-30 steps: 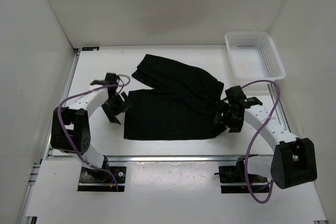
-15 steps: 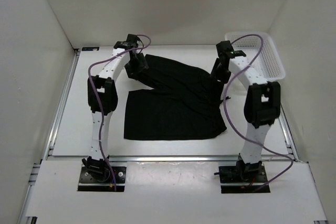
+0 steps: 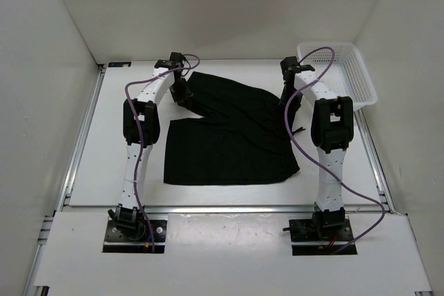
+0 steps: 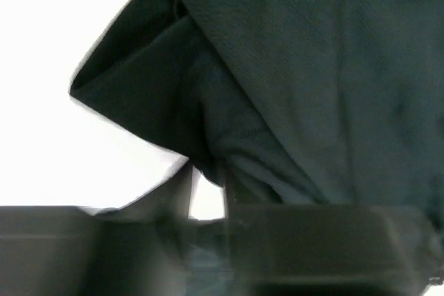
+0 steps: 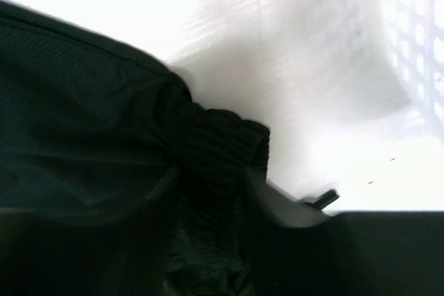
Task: Fold and stack the shorts
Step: Fold the shorts
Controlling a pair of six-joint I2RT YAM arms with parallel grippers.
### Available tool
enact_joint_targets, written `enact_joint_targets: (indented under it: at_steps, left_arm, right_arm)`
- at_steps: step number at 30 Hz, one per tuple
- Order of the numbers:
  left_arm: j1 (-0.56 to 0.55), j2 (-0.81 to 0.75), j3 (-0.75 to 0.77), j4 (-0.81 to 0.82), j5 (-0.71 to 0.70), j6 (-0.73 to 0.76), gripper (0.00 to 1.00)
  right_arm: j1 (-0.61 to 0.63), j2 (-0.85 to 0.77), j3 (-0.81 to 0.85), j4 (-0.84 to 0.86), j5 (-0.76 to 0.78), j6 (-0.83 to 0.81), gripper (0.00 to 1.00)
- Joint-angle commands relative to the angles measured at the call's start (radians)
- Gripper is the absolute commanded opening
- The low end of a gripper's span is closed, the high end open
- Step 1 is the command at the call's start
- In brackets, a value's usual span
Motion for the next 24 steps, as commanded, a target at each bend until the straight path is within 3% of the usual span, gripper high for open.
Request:
enact_joint_targets:
  at_steps: [1,2,4,6,16,24]
  left_arm:
    - [0.001,0.002,0.004,0.010,0.016,0.006,0.20]
    - [0.012,0.002,-0.014,0.010,0.016,0.006,0.10]
    - [0.024,-0.028,-0.045,0.010,0.016,0.006,0.10]
    - [0.035,-0.079,-0.094,0.010,-0.007,0.006,0.10]
    - [0.114,-0.370,-0.424,0.045,-0.113,0.036,0.10]
    - [0.143,-0.444,-0.640,0.069,-0.104,0.036,0.10]
  right_arm:
    - [-0.006,0.020,0.040,-0.025,0.035,-0.016,0.37]
    - [-0.006,0.020,0.028,-0.025,0.035,-0.016,0.20]
    - [-0.006,0.011,0.017,-0.015,0.025,-0.016,0.07]
    - [-0.006,0.000,0.008,-0.015,0.025,-0.016,0.00]
    - [-0.006,-0.032,-0.021,0.004,0.016,-0.016,0.00]
    - [-0.006,-0.023,-0.040,0.013,-0.014,-0.016,0.00]
